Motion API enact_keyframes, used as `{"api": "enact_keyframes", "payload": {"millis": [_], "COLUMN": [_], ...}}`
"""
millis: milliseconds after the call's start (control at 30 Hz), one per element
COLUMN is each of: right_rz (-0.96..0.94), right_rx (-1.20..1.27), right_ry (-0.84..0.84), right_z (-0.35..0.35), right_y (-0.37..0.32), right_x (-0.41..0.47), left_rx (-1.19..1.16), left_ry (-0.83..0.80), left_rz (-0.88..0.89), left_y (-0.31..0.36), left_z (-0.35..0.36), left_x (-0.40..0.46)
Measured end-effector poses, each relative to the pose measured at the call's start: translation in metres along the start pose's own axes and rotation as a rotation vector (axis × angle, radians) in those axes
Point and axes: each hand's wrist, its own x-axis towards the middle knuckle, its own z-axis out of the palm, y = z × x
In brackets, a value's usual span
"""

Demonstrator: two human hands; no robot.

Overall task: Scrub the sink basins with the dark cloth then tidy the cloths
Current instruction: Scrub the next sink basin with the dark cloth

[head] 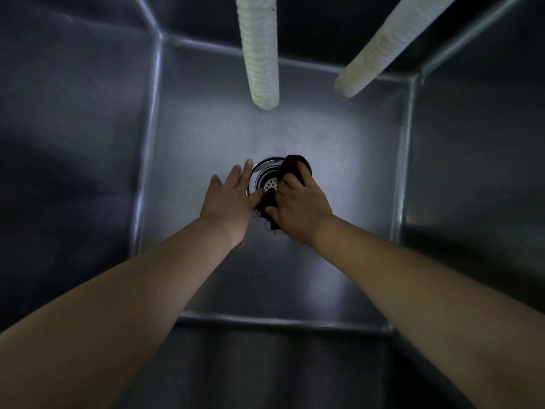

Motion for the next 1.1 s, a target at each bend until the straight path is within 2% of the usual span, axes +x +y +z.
{"api": "enact_keyframes", "payload": {"millis": [100, 200, 467, 600, 867, 967, 1100], "right_rz": [-0.027, 0.075, 0.222, 0.334, 0.329, 0.410, 0.502], "right_rx": [-0.070, 0.099, 0.264, 0.361, 0.208, 0.218, 0.236], "right_ry": [0.080, 0.230, 0.249, 0.356, 0.271, 0.275, 0.249], "right_z": [0.011, 0.031, 0.062, 0.057, 0.000, 0.002, 0.014], "right_y": [0.010, 0.019, -0.013, 0.009, 0.112, 0.127, 0.101], "right_x": [-0.008, -0.028, -0.104, -0.056, 0.080, 0.082, 0.037], "left_rx": [0.007, 0.024, -0.073, -0.123, -0.199, -0.219, -0.309], "left_ry": [-0.003, 0.018, 0.079, 0.064, 0.099, 0.118, 0.157], "left_rz": [-0.003, 0.000, -0.010, -0.025, -0.008, -0.001, -0.012], "left_y": [0.001, 0.000, -0.006, -0.008, -0.010, -0.011, -0.013], "left_z": [0.000, 0.001, 0.004, 0.007, 0.011, 0.015, 0.018], "left_x": [-0.001, -0.001, -0.008, -0.007, -0.004, -0.006, -0.012]}}
